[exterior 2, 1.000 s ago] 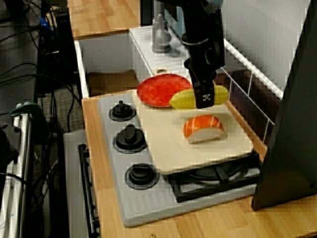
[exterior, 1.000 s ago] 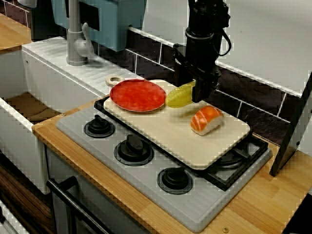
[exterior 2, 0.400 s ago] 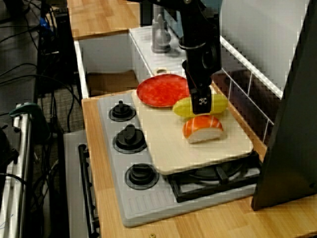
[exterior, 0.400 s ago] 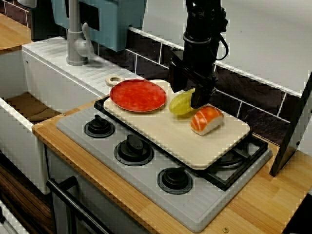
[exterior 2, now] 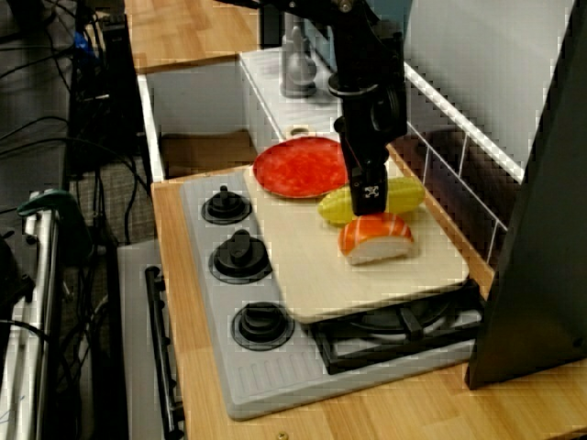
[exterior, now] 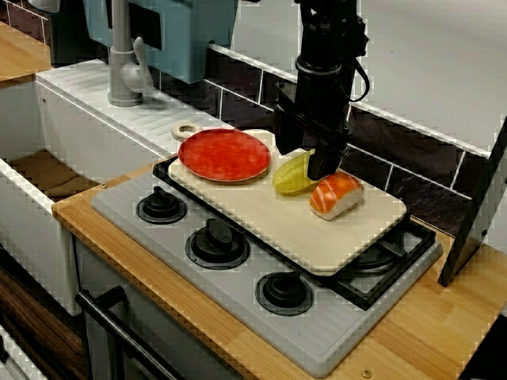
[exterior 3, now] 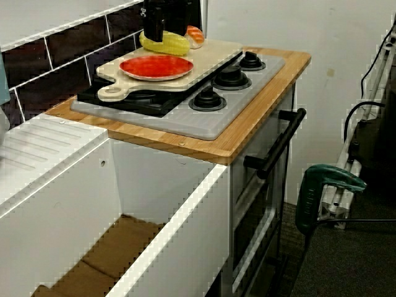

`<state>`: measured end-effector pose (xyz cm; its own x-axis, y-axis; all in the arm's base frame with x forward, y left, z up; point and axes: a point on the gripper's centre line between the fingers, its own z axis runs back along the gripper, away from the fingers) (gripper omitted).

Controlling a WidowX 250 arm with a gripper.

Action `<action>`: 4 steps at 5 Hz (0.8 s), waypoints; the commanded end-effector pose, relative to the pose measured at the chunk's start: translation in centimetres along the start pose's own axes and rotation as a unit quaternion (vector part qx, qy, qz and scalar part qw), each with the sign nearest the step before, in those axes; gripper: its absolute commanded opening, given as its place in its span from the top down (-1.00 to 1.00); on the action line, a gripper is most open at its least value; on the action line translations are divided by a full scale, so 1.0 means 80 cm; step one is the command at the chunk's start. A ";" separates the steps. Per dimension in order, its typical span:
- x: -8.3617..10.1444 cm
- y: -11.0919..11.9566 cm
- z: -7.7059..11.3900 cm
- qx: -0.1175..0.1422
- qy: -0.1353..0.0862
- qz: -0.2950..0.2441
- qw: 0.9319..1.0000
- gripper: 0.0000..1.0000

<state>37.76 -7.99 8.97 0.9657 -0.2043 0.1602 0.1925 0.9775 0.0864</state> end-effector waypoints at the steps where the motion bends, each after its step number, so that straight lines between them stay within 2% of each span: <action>1: 0.000 0.002 0.044 -0.008 -0.041 0.006 0.999 -1.00; 2: 0.001 -0.003 0.065 -0.030 -0.061 -0.001 0.998 -1.00; 4: -0.001 -0.018 0.071 -0.042 -0.070 -0.016 0.996 -1.00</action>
<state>36.81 -9.56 11.33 0.9485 -0.2370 0.2104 0.2398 0.9707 0.0124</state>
